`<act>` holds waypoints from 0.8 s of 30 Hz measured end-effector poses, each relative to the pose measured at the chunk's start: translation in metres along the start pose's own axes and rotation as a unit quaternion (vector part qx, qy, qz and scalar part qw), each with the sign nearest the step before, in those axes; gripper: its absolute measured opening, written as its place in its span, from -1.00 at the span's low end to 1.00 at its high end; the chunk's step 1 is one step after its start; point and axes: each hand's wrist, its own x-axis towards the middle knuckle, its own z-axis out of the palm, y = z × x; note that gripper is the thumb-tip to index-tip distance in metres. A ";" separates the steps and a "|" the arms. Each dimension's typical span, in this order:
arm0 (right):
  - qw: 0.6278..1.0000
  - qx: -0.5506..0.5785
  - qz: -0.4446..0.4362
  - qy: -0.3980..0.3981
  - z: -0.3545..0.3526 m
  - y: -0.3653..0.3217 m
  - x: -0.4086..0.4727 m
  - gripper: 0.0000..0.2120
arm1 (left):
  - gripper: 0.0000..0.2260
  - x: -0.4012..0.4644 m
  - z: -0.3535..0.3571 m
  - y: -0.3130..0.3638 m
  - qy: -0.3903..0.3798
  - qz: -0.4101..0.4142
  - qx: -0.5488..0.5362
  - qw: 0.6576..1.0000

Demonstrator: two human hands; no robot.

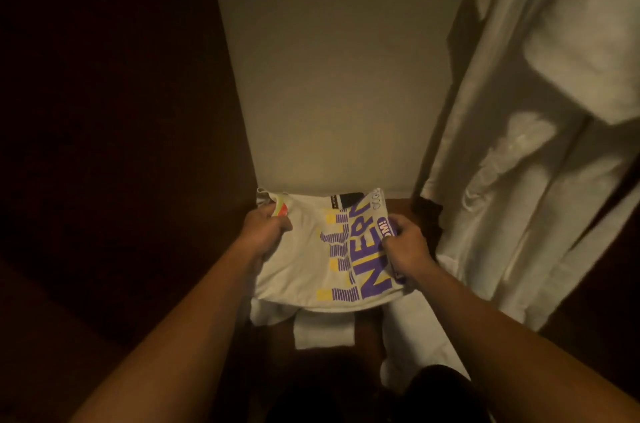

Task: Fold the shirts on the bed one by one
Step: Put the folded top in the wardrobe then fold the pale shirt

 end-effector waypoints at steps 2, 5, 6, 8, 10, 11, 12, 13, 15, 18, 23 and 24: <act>1.000 0.005 -0.007 -0.009 0.015 0.034 0.024 -0.58 | -0.82 0.021 0.013 -0.030 0.006 0.005 -0.004 1.000; 0.999 0.018 -0.026 -0.008 0.033 0.067 0.061 -0.57 | -0.82 0.051 0.028 -0.065 0.024 0.020 -0.024 0.999; 0.999 0.019 -0.035 -0.008 0.039 0.074 0.073 -0.55 | -0.80 0.061 0.031 -0.073 0.030 0.027 -0.032 0.999; 0.999 0.008 -0.051 -0.007 0.050 0.081 0.094 -0.52 | -0.77 0.082 0.035 -0.085 0.037 0.033 -0.049 0.998; 0.998 0.004 -0.057 -0.003 0.060 0.083 0.115 -0.52 | -0.77 0.104 0.037 -0.088 0.043 0.036 -0.057 0.997; 0.998 0.001 -0.061 0.002 0.063 0.080 0.126 -0.53 | -0.76 0.117 0.037 -0.088 0.046 0.038 -0.057 0.997; 0.998 -0.001 -0.065 0.009 0.067 0.078 0.136 -0.54 | -0.75 0.127 0.038 -0.087 0.048 0.038 -0.056 0.997; 0.998 -0.002 -0.068 0.014 0.070 0.073 0.146 -0.55 | -0.73 0.139 0.037 -0.085 0.049 0.039 -0.052 0.997; 0.998 -0.002 -0.066 0.015 0.078 0.065 0.167 -0.56 | -0.72 0.164 0.036 -0.079 0.051 0.041 -0.041 0.997; 0.997 -0.015 -0.074 0.017 0.086 0.052 0.196 -0.56 | -0.70 0.201 0.033 -0.071 0.064 0.056 -0.039 0.996; 0.998 -0.005 -0.066 0.021 0.093 0.039 0.230 -0.54 | -0.63 0.251 0.031 -0.064 0.071 0.064 -0.039 0.995; 0.998 -0.005 -0.061 0.022 0.094 0.040 0.236 -0.54 | -0.62 0.258 0.031 -0.067 0.068 0.061 -0.040 0.995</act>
